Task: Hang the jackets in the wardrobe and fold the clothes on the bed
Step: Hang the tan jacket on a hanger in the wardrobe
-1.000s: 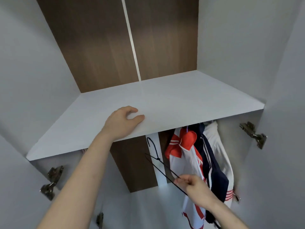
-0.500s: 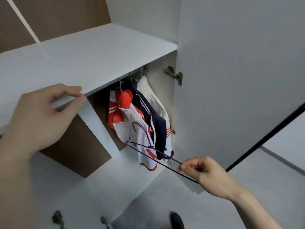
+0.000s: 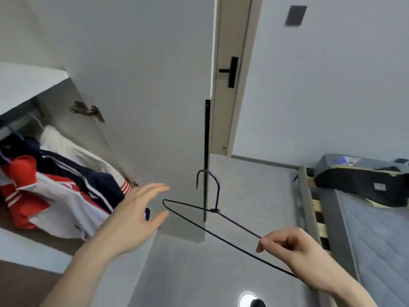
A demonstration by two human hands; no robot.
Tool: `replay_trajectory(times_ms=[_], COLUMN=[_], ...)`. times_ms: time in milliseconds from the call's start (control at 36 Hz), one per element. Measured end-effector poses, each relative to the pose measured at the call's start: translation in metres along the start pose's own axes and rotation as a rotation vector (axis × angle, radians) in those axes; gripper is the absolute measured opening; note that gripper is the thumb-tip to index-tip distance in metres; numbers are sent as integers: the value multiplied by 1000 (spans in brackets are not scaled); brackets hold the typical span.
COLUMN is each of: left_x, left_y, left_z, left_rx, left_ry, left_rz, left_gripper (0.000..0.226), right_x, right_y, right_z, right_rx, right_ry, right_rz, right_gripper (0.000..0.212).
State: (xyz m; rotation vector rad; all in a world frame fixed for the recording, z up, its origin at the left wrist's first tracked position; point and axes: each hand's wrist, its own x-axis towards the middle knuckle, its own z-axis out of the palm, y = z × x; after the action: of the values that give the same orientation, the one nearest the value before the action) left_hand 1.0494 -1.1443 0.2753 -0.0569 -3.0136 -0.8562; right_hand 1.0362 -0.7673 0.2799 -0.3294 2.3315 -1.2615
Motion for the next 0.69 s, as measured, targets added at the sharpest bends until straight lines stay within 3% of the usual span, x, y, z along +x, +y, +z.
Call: replay_trajectory(times_ms=[56, 194, 278, 444, 528, 611, 694], left_x=[15, 57, 86, 147, 174, 200, 225], left_y=[18, 77, 122, 196, 221, 242, 260], left_z=[21, 74, 103, 157, 187, 217, 241], left_rx=[17, 36, 17, -66, -45, -15, -12], left_ry=[-46, -209, -239, -194, -218, -251, -237], left_rz=[39, 109, 171, 247, 250, 257, 262], left_gripper=[48, 7, 9, 40, 45, 34, 9], right_x=[-15, -48, -66, -87, -89, -90, -87], right_y=[14, 51, 73, 116, 136, 154, 175], right_z=[-20, -73, -110, -184, -217, -248, -278], right_rx=[15, -3, 5, 19, 33, 33, 23], right_ry=[39, 168, 219, 291, 313, 333, 354], right_rz=[21, 79, 99, 127, 120, 117, 119], right_gripper=[30, 34, 41, 43, 43, 40, 45])
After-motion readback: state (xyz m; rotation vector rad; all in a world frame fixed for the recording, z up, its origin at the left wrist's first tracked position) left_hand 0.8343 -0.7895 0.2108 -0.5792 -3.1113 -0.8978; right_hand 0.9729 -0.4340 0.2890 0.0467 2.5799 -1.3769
